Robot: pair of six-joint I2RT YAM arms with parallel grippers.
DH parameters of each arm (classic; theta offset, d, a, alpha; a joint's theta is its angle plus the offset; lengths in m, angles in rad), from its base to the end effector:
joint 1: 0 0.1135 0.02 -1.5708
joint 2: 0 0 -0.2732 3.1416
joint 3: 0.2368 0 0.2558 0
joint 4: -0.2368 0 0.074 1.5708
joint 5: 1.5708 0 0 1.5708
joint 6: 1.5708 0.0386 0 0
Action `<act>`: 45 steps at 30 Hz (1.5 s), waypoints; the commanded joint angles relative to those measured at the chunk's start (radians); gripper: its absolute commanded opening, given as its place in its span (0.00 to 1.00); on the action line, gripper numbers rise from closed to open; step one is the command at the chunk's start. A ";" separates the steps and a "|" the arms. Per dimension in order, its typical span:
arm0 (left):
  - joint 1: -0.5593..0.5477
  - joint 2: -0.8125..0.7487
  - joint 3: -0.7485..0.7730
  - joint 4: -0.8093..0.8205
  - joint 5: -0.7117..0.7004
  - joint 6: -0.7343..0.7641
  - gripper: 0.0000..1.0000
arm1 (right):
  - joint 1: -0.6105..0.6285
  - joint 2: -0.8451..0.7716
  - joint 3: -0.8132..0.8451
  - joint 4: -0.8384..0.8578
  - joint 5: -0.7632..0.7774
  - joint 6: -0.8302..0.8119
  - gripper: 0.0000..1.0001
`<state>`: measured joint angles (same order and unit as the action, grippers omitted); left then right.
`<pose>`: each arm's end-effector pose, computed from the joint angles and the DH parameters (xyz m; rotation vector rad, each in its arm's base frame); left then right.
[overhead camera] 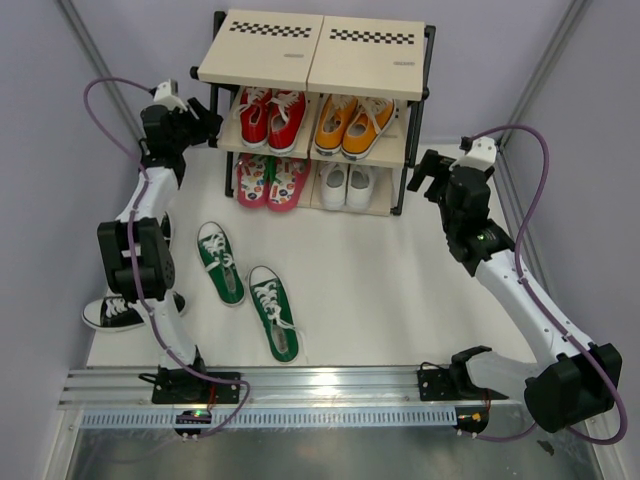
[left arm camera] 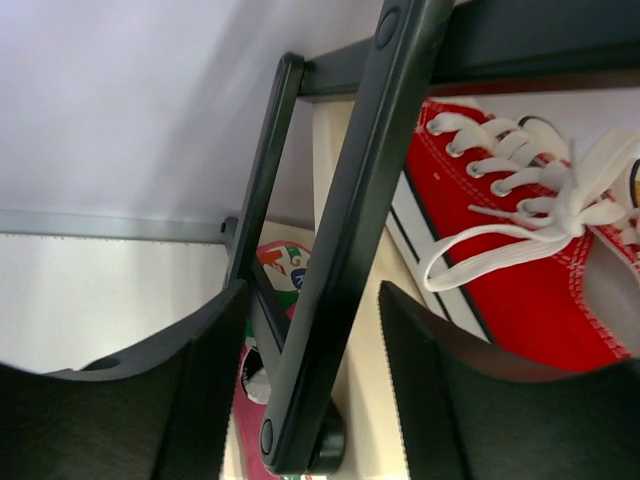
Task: Place and organize the shoes onto the shoe shelf
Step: Adjust the shoe shelf at the center of the board.
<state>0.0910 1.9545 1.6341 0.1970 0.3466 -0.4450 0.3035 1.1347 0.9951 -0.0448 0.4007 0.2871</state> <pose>0.4858 0.0312 0.3319 -0.1963 1.7067 -0.5567 0.2592 0.0654 0.3659 0.2756 1.7192 0.0815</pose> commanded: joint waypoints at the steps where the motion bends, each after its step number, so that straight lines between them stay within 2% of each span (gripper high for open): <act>1: 0.003 0.018 0.036 0.044 0.043 -0.008 0.56 | -0.004 -0.021 0.034 0.010 0.033 0.004 1.00; 9: 0.003 0.023 0.030 0.016 0.026 0.035 0.47 | -0.004 -0.033 0.028 -0.016 0.024 0.011 0.99; 13: -0.007 0.041 0.030 0.009 0.045 0.025 0.39 | -0.004 -0.046 0.007 -0.018 0.041 0.020 0.99; 16: -0.037 0.035 0.024 -0.031 -0.009 0.092 0.35 | -0.004 -0.052 -0.010 -0.006 0.046 0.030 0.99; 17: -0.048 0.017 0.020 -0.057 -0.068 0.118 0.33 | -0.004 -0.050 -0.013 -0.004 0.049 0.034 0.99; 18: -0.071 0.006 0.010 -0.064 -0.098 0.156 0.28 | -0.004 -0.050 -0.018 -0.004 0.050 0.038 1.00; 24: -0.080 -0.094 -0.091 -0.056 -0.257 0.147 0.17 | -0.006 -0.046 -0.023 -0.004 0.050 0.035 1.00; 29: -0.080 -0.163 -0.172 -0.053 -0.274 0.147 0.13 | -0.004 -0.049 -0.029 -0.007 0.053 0.034 0.99; 30: -0.079 -0.190 -0.195 -0.054 -0.273 0.146 0.09 | -0.006 -0.053 -0.030 -0.009 0.053 0.037 0.99; 38: -0.079 -0.311 -0.298 -0.110 -0.245 0.098 0.08 | -0.006 -0.092 -0.055 -0.003 0.056 0.047 1.00; 45: -0.080 -0.399 -0.385 -0.171 -0.242 0.117 0.08 | -0.013 -0.067 -0.050 0.028 0.049 -0.017 0.99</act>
<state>0.0097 1.6302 1.2831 0.0868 0.0914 -0.2832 0.3031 1.0653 0.9398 -0.0799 0.4385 0.3119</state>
